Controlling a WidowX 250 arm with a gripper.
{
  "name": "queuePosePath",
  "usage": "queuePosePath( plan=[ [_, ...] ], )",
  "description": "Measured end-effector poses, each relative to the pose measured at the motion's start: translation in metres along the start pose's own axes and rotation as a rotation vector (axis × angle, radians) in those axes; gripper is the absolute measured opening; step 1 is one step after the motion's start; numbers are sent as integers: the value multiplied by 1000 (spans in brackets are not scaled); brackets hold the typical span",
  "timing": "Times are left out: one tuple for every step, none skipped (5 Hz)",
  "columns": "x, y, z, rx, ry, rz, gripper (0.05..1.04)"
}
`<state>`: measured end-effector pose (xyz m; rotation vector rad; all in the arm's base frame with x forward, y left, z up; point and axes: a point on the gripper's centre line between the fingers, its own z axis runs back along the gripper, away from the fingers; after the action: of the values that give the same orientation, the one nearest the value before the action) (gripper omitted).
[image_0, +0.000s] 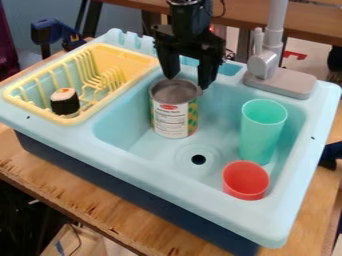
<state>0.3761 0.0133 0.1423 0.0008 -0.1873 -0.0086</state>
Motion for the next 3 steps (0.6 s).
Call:
queuePosePath(
  plan=[
    [4,4,4,22,-10,-5,1001],
    [6,3,-3,19,1,-19,1001],
    [9,2,-3,13,-2,-26,1001]
  ],
)
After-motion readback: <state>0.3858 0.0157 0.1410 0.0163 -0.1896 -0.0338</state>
